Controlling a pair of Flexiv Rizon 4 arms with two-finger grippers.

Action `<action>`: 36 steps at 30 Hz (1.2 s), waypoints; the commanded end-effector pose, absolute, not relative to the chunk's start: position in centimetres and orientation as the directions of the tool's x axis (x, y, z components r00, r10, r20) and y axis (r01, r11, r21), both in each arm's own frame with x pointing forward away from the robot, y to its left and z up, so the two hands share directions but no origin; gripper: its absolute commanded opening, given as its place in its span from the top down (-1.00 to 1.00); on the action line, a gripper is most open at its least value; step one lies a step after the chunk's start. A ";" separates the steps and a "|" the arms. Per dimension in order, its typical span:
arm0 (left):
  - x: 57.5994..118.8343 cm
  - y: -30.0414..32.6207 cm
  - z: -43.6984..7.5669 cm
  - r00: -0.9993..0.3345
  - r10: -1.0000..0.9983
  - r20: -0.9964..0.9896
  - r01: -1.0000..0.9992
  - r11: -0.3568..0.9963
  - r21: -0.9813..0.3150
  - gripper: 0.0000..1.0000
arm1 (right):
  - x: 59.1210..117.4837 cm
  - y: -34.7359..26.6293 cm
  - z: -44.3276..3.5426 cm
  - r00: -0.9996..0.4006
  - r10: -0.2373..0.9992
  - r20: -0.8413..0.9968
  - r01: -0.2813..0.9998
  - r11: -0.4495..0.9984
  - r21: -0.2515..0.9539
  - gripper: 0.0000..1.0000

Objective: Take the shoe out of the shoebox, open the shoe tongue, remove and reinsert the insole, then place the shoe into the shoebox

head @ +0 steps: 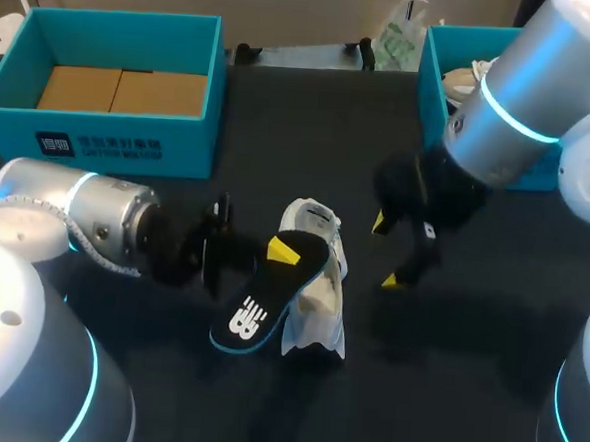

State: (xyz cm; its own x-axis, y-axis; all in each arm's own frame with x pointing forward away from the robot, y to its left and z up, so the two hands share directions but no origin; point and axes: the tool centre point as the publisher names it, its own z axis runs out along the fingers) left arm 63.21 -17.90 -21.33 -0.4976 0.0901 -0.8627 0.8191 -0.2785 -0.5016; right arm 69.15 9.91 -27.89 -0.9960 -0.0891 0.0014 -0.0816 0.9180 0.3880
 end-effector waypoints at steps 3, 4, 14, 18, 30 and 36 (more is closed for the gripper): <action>61.7 -17.7 -22.4 -0.571 0.040 -0.820 0.778 -0.293 -0.556 1.00 | 67.5 10.3 -30.2 -0.994 -0.096 -0.060 -0.111 0.929 0.354 -1.00; 61.4 -17.7 -22.5 -0.595 0.032 -0.803 0.762 -0.297 -0.576 1.00 | 67.2 10.4 -30.5 -0.991 -0.110 -0.079 -0.130 0.928 0.348 -1.00; 61.0 -17.3 -22.4 -0.604 0.046 -0.795 0.756 -0.280 -0.591 1.00 | 66.3 10.8 -31.4 -0.991 -0.123 -0.060 -0.136 0.934 0.331 -1.00; 61.0 -17.5 -22.6 -0.615 0.033 -0.788 0.747 -0.295 -0.596 1.00 | 66.3 10.8 -31.4 -0.991 -0.123 -0.060 -0.136 0.934 0.331 -1.00; 61.0 -18.0 -25.0 -0.633 0.029 -0.774 0.727 -0.321 -0.607 1.00 | 67.3 12.8 -33.1 -0.985 -0.146 -0.086 -0.167 0.929 0.331 -1.00; 60.9 -18.0 -24.9 -0.634 0.045 -0.772 0.722 -0.323 -0.612 1.00 | 67.5 13.4 -33.5 -0.987 -0.135 -0.084 -0.155 0.933 0.324 -1.00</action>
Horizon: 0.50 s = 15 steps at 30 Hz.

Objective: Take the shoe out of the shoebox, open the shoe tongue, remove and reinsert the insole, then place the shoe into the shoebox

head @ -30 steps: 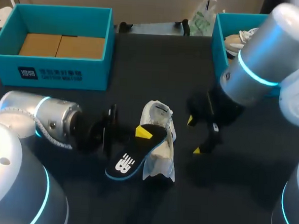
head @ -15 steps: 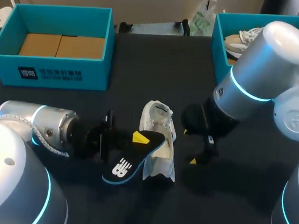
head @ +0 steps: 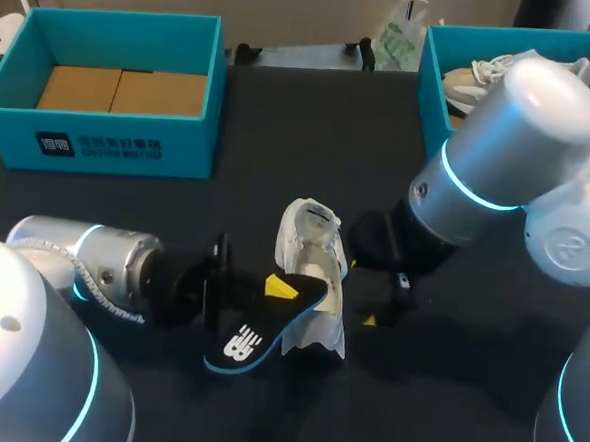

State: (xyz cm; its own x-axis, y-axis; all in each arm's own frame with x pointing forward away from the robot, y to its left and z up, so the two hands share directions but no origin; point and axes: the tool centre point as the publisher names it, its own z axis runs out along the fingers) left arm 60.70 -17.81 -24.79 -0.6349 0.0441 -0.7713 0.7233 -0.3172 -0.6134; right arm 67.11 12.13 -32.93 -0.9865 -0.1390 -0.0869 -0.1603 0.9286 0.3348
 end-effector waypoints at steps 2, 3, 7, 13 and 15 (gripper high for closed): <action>60.9 -18.0 -24.9 -0.634 0.045 -0.772 0.722 -0.323 -0.612 1.00 | 67.6 13.5 -33.8 -0.988 -0.129 -0.083 -0.149 0.932 0.330 -1.00; 60.9 -18.0 -24.9 -0.634 0.045 -0.772 0.722 -0.323 -0.612 1.00 | 67.7 13.6 -34.0 -0.988 -0.127 -0.082 -0.148 0.932 0.330 -1.00; 61.1 -18.4 -26.0 -0.654 0.042 -0.756 0.704 -0.334 -0.627 1.00 | 67.9 13.9 -34.6 -0.990 -0.121 -0.074 -0.139 0.932 0.336 -1.00; 61.5 -18.9 -26.6 -0.651 0.046 -0.758 0.708 -0.322 -0.628 1.00 | 68.0 13.7 -35.0 -0.993 -0.096 -0.066 -0.113 0.933 0.342 -1.00; 61.6 -18.9 -26.6 -0.649 0.042 -0.760 0.712 -0.320 -0.625 1.00 | 68.1 13.6 -35.1 -0.994 -0.085 -0.065 -0.102 0.935 0.339 -1.00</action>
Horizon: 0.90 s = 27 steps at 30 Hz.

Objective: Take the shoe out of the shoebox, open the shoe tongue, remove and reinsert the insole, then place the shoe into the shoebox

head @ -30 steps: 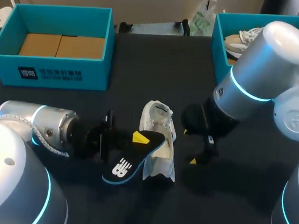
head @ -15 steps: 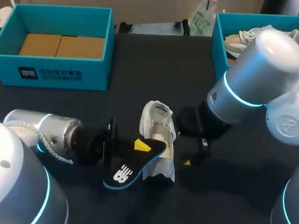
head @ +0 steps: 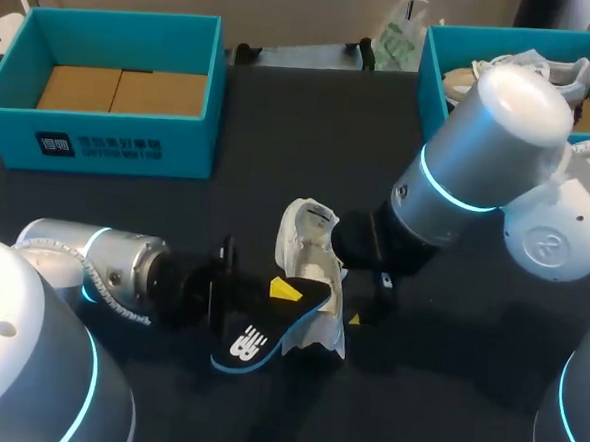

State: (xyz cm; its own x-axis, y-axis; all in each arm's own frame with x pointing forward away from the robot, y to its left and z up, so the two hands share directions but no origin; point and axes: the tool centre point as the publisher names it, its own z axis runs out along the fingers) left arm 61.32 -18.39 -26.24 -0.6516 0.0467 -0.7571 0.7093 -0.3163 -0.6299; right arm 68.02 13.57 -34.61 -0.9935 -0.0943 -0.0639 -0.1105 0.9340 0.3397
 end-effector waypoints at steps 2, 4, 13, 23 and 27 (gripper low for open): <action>61.7 -18.9 -26.7 -0.647 0.043 -0.761 0.713 -0.318 -0.625 1.00 | 68.2 13.5 -35.2 -0.995 -0.075 -0.061 -0.091 0.937 0.336 -1.00; 61.9 -19.0 -26.9 -0.646 0.044 -0.762 0.717 -0.310 -0.625 1.00 | 68.2 13.4 -35.3 -0.996 -0.069 -0.061 -0.085 0.937 0.338 -1.00; 62.6 -19.3 -26.9 -0.665 0.017 -0.747 0.714 -0.277 -0.643 1.00 | 68.1 13.3 -35.9 -0.998 -0.039 -0.052 -0.055 0.939 0.339 -1.00; 62.6 -19.4 -27.0 -0.669 0.024 -0.743 0.709 -0.280 -0.647 1.00 | 68.1 13.1 -35.8 -0.998 -0.007 -0.059 -0.027 0.938 0.345 -1.00; 62.9 -19.8 -27.5 -0.701 0.008 -0.714 0.686 -0.268 -0.677 1.00 | 68.1 13.1 -35.8 -0.998 -0.007 -0.059 -0.027 0.938 0.345 -1.00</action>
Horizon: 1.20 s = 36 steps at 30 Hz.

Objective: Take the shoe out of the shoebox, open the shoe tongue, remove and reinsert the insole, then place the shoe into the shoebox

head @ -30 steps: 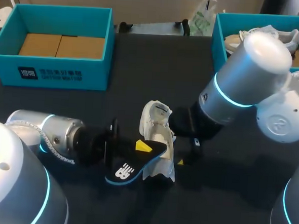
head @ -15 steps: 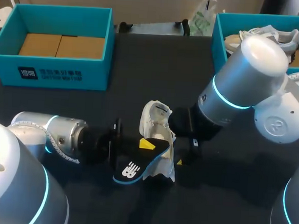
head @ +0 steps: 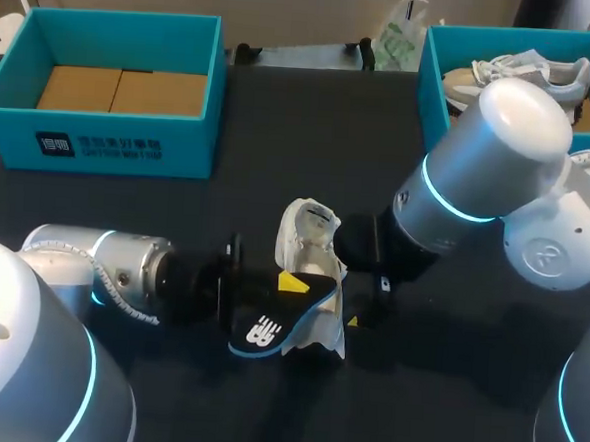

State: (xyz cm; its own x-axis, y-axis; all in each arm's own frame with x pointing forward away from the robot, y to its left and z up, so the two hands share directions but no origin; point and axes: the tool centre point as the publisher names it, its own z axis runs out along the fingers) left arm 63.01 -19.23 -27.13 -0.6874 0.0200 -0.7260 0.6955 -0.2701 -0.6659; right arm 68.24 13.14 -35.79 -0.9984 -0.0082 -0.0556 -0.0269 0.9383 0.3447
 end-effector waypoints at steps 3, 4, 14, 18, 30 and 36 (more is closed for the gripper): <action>62.8 -20.1 -27.4 -0.708 0.009 -0.706 0.678 -0.274 -0.683 1.00 | 68.1 13.1 -35.8 -0.998 -0.007 -0.059 -0.027 0.938 0.345 -1.00; 62.9 -20.1 -27.3 -0.719 0.005 -0.695 0.666 -0.281 -0.691 1.00 | 68.1 13.1 -35.8 -0.998 -0.007 -0.059 -0.027 0.938 0.345 -1.00; 63.0 -20.9 -27.5 -0.755 0.013 -0.655 0.623 -0.296 -0.724 1.00 | 68.1 13.1 -35.8 -0.998 -0.007 -0.059 -0.027 0.938 0.345 -1.00; 63.2 -21.3 -27.8 -0.763 0.017 -0.646 0.613 -0.296 -0.733 1.00 | 68.1 13.1 -35.8 -0.998 -0.007 -0.059 -0.027 0.938 0.345 -1.00; 63.4 -21.7 -27.7 -0.777 0.031 -0.628 0.597 -0.281 -0.752 1.00 | 68.1 13.1 -35.8 -0.998 -0.007 -0.059 -0.027 0.938 0.345 -1.00; 63.6 -21.3 -28.1 -0.790 0.024 -0.613 0.585 -0.270 -0.764 1.00 | 68.1 13.1 -35.8 -0.998 -0.007 -0.059 -0.027 0.938 0.345 -1.00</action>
State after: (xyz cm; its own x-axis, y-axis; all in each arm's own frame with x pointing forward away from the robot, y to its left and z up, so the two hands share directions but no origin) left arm 63.73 -21.47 -27.93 -0.7880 0.0290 -0.6150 0.5857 -0.2723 -0.7634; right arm 68.20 13.15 -35.75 -0.9984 -0.0081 -0.0565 -0.0271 0.9385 0.3443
